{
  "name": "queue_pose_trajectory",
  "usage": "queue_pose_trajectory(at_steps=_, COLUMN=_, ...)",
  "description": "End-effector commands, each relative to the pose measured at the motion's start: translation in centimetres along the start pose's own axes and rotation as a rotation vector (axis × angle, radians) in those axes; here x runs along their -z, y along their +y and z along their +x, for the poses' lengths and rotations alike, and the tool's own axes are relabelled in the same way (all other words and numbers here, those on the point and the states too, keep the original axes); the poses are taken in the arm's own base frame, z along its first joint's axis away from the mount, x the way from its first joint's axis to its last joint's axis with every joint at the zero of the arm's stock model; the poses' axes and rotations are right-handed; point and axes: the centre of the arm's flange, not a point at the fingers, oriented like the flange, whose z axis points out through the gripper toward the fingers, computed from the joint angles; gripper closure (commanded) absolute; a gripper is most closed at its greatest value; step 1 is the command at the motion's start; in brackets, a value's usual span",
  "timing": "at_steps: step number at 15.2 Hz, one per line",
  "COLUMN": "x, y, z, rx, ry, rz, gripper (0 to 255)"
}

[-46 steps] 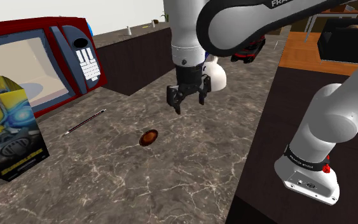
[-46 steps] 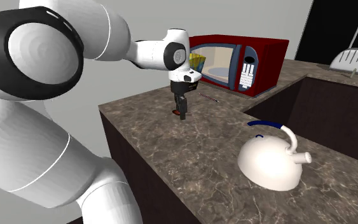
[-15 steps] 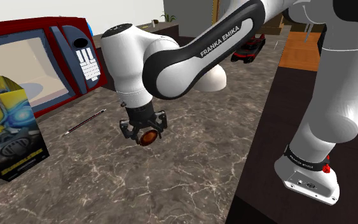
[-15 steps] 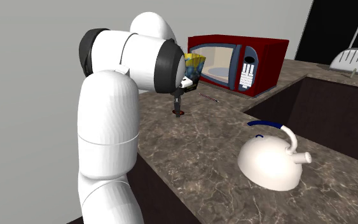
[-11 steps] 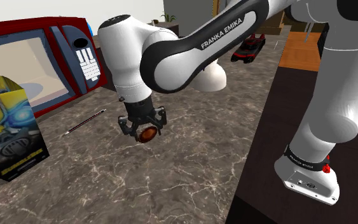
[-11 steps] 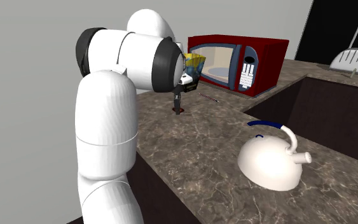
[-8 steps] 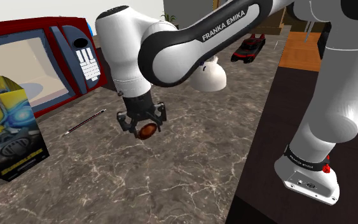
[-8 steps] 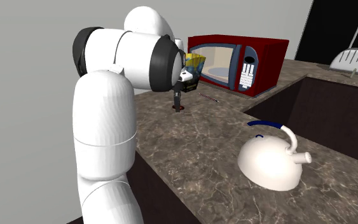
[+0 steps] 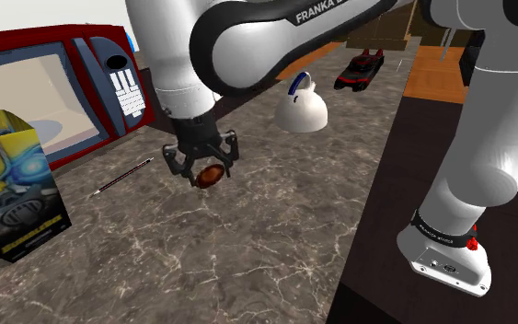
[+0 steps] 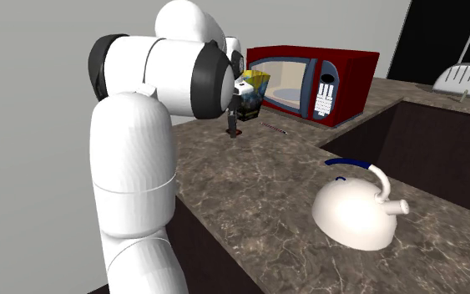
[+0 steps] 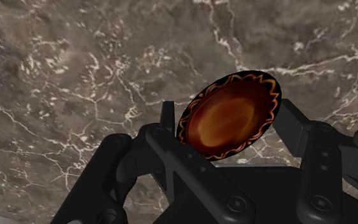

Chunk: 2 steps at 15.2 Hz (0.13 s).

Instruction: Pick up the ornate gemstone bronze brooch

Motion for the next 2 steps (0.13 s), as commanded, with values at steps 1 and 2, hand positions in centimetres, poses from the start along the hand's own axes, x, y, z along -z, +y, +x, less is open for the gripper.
queue_pose_trajectory(at_steps=1, x=0.67, y=0.00, z=0.12, rx=0.000, ry=0.000, rz=0.000, gripper=255)
queue_pose_trajectory(at_steps=2, x=0.67, y=-0.01, z=0.12, rx=0.000, ry=0.000, rz=0.000, gripper=255)
